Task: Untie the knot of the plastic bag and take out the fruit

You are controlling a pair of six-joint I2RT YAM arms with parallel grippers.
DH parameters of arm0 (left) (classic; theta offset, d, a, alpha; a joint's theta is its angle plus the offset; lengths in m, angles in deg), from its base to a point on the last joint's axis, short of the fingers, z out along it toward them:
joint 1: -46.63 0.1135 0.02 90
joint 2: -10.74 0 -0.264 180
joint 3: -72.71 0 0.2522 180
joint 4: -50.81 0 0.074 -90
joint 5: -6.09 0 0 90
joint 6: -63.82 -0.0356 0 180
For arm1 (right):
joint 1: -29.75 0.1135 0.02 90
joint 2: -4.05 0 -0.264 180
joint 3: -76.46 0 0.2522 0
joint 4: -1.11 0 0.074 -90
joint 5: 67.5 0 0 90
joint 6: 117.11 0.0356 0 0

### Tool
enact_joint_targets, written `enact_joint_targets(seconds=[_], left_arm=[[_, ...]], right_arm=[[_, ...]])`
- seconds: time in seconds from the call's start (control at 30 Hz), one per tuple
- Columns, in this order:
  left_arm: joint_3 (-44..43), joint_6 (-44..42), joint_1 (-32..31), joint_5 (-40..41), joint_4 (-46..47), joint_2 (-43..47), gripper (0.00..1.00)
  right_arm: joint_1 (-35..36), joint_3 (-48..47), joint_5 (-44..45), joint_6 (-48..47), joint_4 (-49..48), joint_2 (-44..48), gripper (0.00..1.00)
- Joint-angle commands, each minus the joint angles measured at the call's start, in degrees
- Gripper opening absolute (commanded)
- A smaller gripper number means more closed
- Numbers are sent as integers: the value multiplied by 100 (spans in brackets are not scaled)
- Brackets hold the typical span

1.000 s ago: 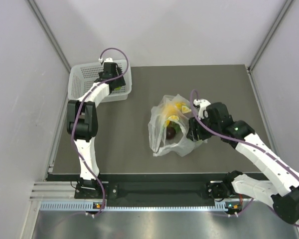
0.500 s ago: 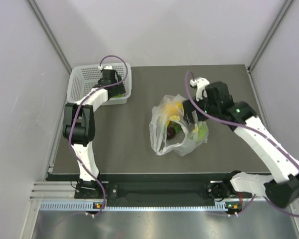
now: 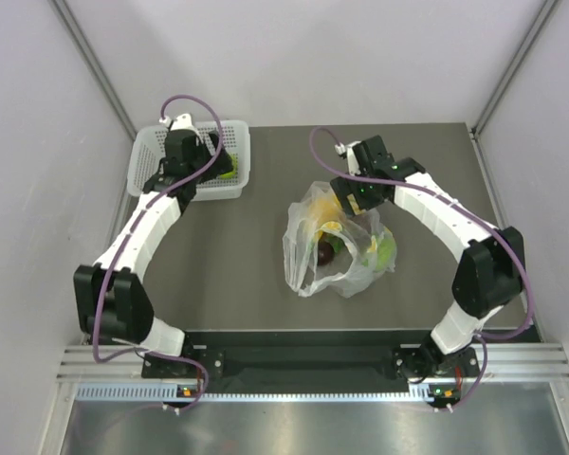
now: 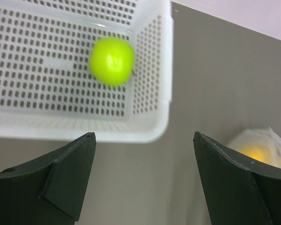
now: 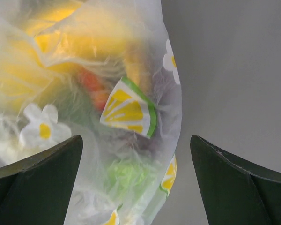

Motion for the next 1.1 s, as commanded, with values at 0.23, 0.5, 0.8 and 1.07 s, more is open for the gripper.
enact_joint_targets(seconds=[0.23,0.5,0.8,1.07], left_arm=[[878,286,-621,-642,-393,1713,91],[1221,260,-657,-923,-578,2302,89],[1037,190,-806,-1301,-780,2531,89],[1107,163,-1613,-1198,-894,2540,87]], right_arm=[[-371,-462,-96,-200,-314,-938,81],[-398,-392,-966,-77,-147,-940,5],[-407,-734,-1397,55,187,466,0],[-380,-1165,-1749,-112,837,1144,0]])
